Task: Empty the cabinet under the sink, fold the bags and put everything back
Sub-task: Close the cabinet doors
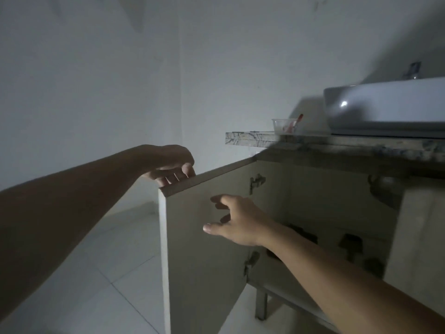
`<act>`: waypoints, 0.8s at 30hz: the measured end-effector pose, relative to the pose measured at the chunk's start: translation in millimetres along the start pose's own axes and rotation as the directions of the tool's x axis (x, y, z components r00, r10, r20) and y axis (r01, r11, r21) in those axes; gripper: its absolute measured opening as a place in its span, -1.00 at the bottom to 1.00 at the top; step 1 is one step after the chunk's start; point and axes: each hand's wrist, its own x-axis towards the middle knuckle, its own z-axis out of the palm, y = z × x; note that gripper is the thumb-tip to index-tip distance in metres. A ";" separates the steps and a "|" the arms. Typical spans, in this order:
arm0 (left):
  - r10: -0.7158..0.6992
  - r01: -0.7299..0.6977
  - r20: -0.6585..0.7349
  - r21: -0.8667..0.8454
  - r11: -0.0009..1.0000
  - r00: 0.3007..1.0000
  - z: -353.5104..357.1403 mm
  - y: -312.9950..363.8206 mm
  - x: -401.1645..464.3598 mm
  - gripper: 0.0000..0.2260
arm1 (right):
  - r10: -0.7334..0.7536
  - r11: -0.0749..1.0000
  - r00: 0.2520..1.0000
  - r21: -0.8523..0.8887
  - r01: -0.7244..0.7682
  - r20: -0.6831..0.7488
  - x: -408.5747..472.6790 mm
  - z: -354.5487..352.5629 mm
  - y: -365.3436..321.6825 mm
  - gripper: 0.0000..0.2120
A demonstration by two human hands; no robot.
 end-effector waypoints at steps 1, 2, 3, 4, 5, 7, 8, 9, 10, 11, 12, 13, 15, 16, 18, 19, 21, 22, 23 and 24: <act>0.029 -0.028 0.034 -0.015 0.999 0.999 4.1 3.3 -1.6 -0.66 | -0.007 1.000 1.000 0.012 0.007 0.012 -10.4 -6.8 -1.0 -0.18; 0.067 -0.066 0.063 -0.017 0.998 0.996 9.7 6.5 -1.8 -0.64 | -0.013 1.000 1.000 0.027 0.013 0.026 -21.2 -14.3 -2.5 -0.13; 0.104 -0.104 0.093 -0.007 0.995 0.990 15.7 9.0 -0.4 -0.61 | -0.021 0.999 0.999 0.046 0.019 0.039 -32.0 -22.4 -3.6 -0.08; 0.142 -0.143 0.128 -0.001 0.990 0.982 21.9 12.2 0.8 -0.59 | -0.030 0.997 0.999 0.069 0.026 0.045 -42.0 -30.5 -4.1 -0.05; 0.180 -0.181 0.170 -0.010 0.983 0.969 28.2 15.9 2.5 -0.57 | -0.036 0.995 0.998 0.099 0.031 0.048 -51.9 -38.5 -3.3 -0.02; 0.244 -0.227 0.236 -0.095 0.969 0.941 40.3 24.4 8.4 -0.52 | -0.045 0.989 0.998 0.144 0.037 0.050 -69.8 -52.9 0.9 0.08; 0.262 -0.231 0.250 -0.146 0.962 0.932 46.3 30.2 11.0 -0.48 | -0.045 0.988 0.998 0.150 0.039 0.036 -78.0 -59.1 4.0 0.13; 0.273 -0.232 0.250 -0.181 0.956 0.929 52.7 36.3 13.9 -0.41 | -0.050 0.987 0.999 0.152 0.049 0.007 -86.0 -64.4 6.9 0.16; 0.282 -0.240 0.239 -0.189 0.952 0.929 59.3 42.2 17.9 -0.36 | -0.054 0.987 0.998 0.151 0.058 -0.032 -92.8 -68.7 10.9 0.15; 0.290 -0.255 0.224 -0.174 0.951 0.930 66.1 48.0 22.3 -0.31 | -0.058 0.988 0.995 0.137 0.068 -0.077 -100.1 -72.3 13.8 0.11; 0.302 -0.276 0.206 -0.145 0.950 0.931 74.1 54.5 26.0 -0.26 | -0.064 0.991 0.990 0.109 0.078 -0.122 -106.9 -75.5 17.2 0.03; 0.320 -0.304 0.178 -0.113 0.946 0.931 82.9 61.2 29.6 -0.22 | -0.076 0.993 0.983 0.072 0.089 -0.169 -113.0 -78.9 21.0 -0.10; 0.382 -0.376 0.090 -0.081 0.923 0.920 101.9 75.4 36.2 -0.17 | -0.103 0.995 0.962 -0.019 0.102 -0.254 -123.7 -89.5 30.3 -0.41; 0.432 -0.429 0.032 -0.072 0.900 0.901 112.4 82.2 39.5 -0.20 | -0.095 0.995 0.954 -0.061 0.081 -0.286 -128.3 -96.9 36.4 -0.50; 0.547 -0.550 -0.076 -0.029 0.835 0.834 135.2 94.2 45.0 -0.30 | -0.024 0.994 0.949 -0.107 -0.010 -0.315 -138.0 -114.8 50.3 -0.54; 0.586 -0.590 -0.134 0.008 0.807 0.799 146.7 98.6 50.8 -0.32 | 0.018 0.992 0.945 -0.113 -0.057 -0.326 -142.5 -123.9 58.7 -0.54; 0.614 -0.595 -0.239 0.152 0.789 0.752 170.7 104.4 66.3 -0.17 | 0.104 0.978 0.919 -0.130 -0.164 -0.380 -150.4 -138.7 78.3 -0.54; 0.623 -0.553 -0.295 0.290 0.781 0.724 183.4 106.2 72.6 -0.07 | 0.135 0.964 0.892 -0.153 -0.219 -0.431 -152.9 -143.7 88.9 -0.56; 0.676 -0.509 -0.349 0.461 0.727 0.648 195.8 107.7 77.8 -0.03 | 0.162 0.942 0.854 -0.179 -0.283 -0.495 -154.9 -147.7 99.0 -0.57; 0.773 -0.485 -0.355 0.621 0.615 0.526 207.0 109.0 81.8 -0.03 | 0.187 0.915 0.798 -0.194 -0.353 -0.573 -156.0 -150.8 109.4 -0.53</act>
